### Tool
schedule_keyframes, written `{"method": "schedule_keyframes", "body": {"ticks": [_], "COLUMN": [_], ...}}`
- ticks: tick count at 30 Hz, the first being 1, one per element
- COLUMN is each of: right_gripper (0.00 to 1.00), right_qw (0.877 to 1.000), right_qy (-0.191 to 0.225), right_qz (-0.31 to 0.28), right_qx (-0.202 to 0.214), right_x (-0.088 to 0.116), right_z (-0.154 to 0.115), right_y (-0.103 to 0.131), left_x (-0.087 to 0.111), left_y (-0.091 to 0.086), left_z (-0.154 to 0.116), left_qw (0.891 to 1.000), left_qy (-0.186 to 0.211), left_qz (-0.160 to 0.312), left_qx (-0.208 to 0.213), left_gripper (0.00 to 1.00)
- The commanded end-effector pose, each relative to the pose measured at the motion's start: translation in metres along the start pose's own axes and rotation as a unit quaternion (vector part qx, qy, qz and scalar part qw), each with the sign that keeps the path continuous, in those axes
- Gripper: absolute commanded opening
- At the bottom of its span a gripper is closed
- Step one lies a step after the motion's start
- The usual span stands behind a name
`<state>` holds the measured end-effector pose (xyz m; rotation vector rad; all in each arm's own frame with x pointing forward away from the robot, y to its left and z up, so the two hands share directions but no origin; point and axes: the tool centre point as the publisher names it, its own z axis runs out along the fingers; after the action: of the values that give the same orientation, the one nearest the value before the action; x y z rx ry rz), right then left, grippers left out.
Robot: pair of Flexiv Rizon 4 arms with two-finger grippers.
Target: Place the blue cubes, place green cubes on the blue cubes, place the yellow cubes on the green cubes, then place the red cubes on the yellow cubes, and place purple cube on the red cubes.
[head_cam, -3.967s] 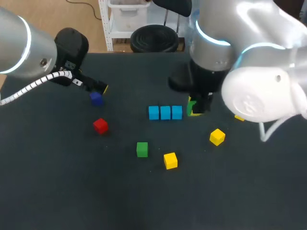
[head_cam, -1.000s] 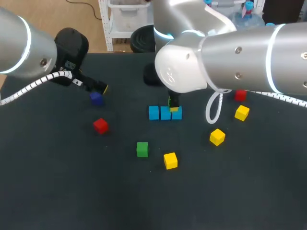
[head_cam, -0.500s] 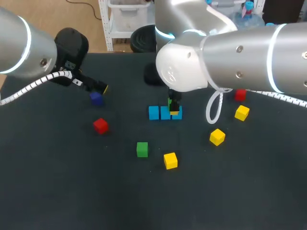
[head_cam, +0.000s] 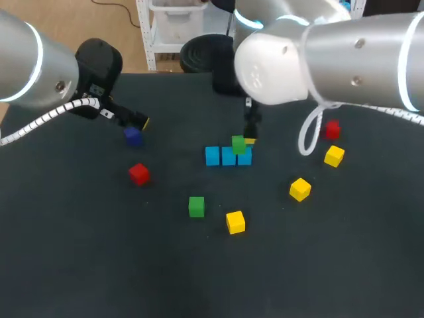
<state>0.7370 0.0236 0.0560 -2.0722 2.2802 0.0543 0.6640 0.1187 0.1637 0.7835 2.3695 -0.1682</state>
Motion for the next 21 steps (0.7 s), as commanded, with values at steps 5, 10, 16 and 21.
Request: {"method": "schedule_keyframes", "body": {"ticks": [5,10,16,21], "right_gripper": [1.00,1.00,1.00,1.00], "right_qw": [1.000,0.998,0.989,0.982], "right_qy": [-0.029,-0.056,-0.120,-0.159], "right_qz": [0.004,0.024,0.061,0.074], "right_qx": [0.011,0.023,0.058,0.071], "right_x": [0.018,0.032,0.062,0.082], "right_z": [-0.007,-0.019,-0.050,-0.071], "right_y": [0.008,0.006,0.001,-0.001], "left_x": [0.000,0.000,0.000,0.000], "left_y": [0.001,0.001,0.001,0.001], "left_z": [0.000,0.000,0.000,0.000], "left_qw": [1.000,1.000,1.000,1.000], "left_qy": [-0.001,-0.001,-0.001,-0.001], "left_qz": [0.000,0.000,0.000,0.000], "left_qx": [0.001,0.001,0.001,0.001], "left_gripper": [1.00,1.00,1.00,1.00]}}
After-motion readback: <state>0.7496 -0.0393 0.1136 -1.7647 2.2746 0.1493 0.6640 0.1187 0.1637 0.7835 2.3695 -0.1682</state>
